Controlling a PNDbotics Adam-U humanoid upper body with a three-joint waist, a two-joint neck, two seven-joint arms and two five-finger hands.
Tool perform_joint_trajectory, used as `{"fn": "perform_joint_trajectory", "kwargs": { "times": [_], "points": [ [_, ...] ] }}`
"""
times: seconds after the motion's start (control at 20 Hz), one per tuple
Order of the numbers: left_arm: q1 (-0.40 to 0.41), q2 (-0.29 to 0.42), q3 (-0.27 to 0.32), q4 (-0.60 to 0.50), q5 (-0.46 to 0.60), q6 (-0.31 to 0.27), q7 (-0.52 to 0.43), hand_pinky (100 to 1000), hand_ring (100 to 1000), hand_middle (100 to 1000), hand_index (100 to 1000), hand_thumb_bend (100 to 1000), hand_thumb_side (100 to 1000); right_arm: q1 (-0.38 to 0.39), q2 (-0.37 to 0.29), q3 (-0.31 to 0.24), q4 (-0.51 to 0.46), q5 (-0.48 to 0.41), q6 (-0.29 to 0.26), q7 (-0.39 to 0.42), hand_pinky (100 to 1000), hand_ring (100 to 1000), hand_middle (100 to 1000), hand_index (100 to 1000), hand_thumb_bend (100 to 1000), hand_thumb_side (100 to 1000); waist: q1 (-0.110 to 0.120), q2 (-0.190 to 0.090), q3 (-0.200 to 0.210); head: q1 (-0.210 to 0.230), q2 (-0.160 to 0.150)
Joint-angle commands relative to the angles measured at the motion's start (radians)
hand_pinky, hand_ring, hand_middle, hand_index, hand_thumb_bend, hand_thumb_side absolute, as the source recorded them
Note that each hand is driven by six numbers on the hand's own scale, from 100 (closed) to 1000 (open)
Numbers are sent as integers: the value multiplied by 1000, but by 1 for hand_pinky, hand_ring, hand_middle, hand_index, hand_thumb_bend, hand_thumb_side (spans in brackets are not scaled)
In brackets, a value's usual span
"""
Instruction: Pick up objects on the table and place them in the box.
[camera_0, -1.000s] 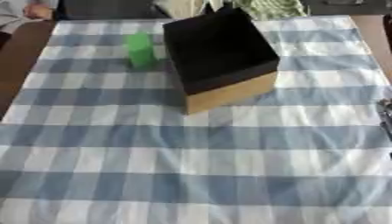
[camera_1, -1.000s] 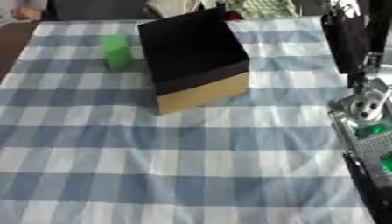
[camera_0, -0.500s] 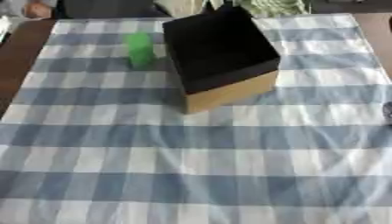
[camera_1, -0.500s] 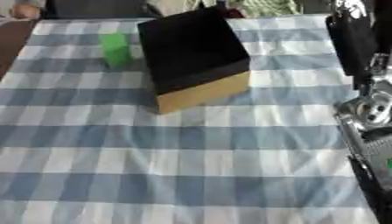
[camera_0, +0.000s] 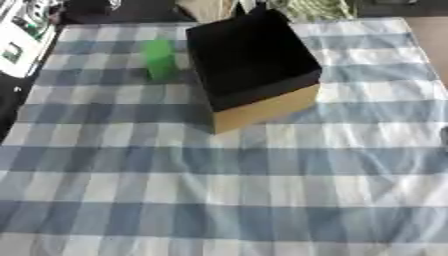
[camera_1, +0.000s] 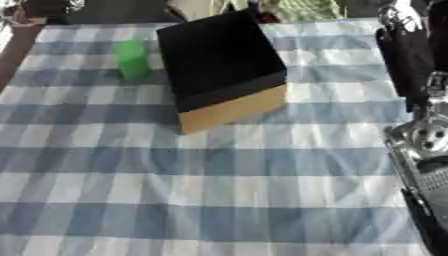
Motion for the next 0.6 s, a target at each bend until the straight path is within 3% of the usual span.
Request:
{"fn": "perform_joint_trajectory", "kwargs": {
  "times": [0.05,0.6],
  "points": [
    [-44,-3,7,13,-50,-9,-80,898,837,803,955,535,538,-18,-6,1,-15,-8,-2,0,863,802,694,821,100,586,-1,-16,-3,6,-18],
    [-116,-77,36,100,-258,-71,-265,926,874,849,971,625,478,-19,2,7,-15,-13,-5,2,864,802,692,821,100,588,4,-12,-9,9,-24]
  ]
}}
